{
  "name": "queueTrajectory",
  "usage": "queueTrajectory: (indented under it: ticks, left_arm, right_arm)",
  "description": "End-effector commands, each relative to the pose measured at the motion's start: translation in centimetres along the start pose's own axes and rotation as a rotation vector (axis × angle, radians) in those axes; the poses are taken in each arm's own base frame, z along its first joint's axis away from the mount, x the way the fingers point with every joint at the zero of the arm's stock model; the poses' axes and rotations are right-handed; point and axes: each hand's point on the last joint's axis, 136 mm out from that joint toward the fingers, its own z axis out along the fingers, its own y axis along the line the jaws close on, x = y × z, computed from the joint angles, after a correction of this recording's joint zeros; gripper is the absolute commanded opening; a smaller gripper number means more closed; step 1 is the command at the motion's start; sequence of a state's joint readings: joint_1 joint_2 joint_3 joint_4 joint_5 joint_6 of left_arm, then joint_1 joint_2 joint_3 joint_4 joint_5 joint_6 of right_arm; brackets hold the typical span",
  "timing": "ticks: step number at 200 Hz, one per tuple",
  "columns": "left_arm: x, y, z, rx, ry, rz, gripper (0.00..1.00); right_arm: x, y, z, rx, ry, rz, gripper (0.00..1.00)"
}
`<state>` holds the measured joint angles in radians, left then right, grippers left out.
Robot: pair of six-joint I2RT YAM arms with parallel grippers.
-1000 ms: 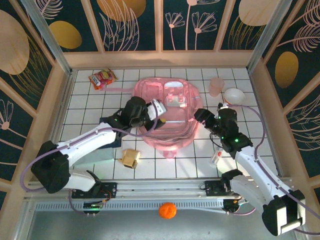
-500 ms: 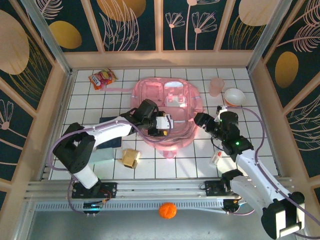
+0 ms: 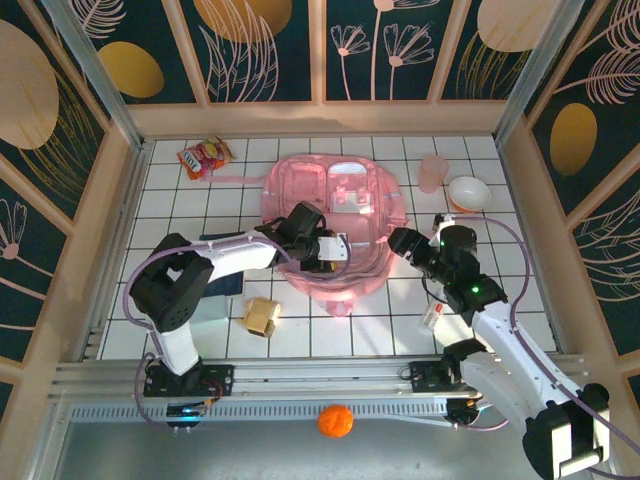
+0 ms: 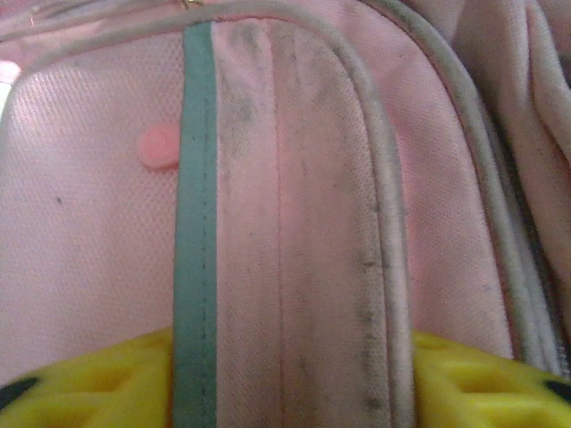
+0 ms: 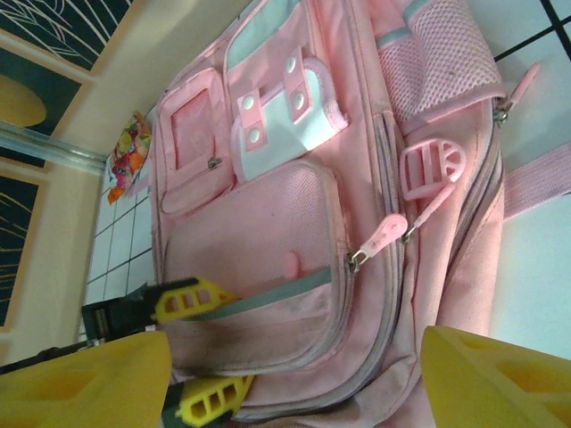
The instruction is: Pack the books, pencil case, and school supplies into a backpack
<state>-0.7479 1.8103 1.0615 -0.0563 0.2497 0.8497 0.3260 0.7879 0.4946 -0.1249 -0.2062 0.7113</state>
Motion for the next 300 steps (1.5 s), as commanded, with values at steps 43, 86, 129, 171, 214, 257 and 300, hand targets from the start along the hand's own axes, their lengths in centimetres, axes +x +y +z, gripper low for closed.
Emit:
queueTrajectory:
  ticks: [43, 86, 129, 171, 214, 257, 300]
  left_arm:
    - [-4.8, 3.4, -6.1, -0.053, -0.227, -0.114, 0.0]
    - [-6.2, 6.0, -11.9, -0.066, -0.399, -0.181, 0.0]
    - [-6.6, 8.0, -15.7, -0.101, -0.489, -0.166, 0.0]
    - [-6.4, 9.1, -17.5, -0.127, -0.539, -0.152, 0.0]
    - [-6.4, 9.5, -18.1, -0.129, -0.552, -0.137, 0.0]
    - [-7.0, 10.1, -18.8, -0.144, -0.581, -0.132, 0.0]
    - [-7.4, 10.5, -19.3, -0.146, -0.602, -0.127, 0.0]
  right_arm:
    - [0.4, -1.2, 0.1, 0.015, 0.039, 0.026, 0.75]
    - [-1.9, 0.1, -0.5, -0.049, -0.107, -0.282, 0.75]
    - [-3.2, 1.1, -0.5, -0.044, -0.148, -0.889, 0.67]
    - [-2.8, -3.3, 2.3, -0.024, 0.065, -1.11, 0.64]
    - [-3.5, -4.8, 5.0, -0.11, 0.164, -1.211, 0.61]
    - [-3.7, -5.6, 9.0, -0.207, 0.275, -1.204, 0.6]
    - [-2.8, -6.6, 11.2, -0.284, 0.394, -1.205, 0.57]
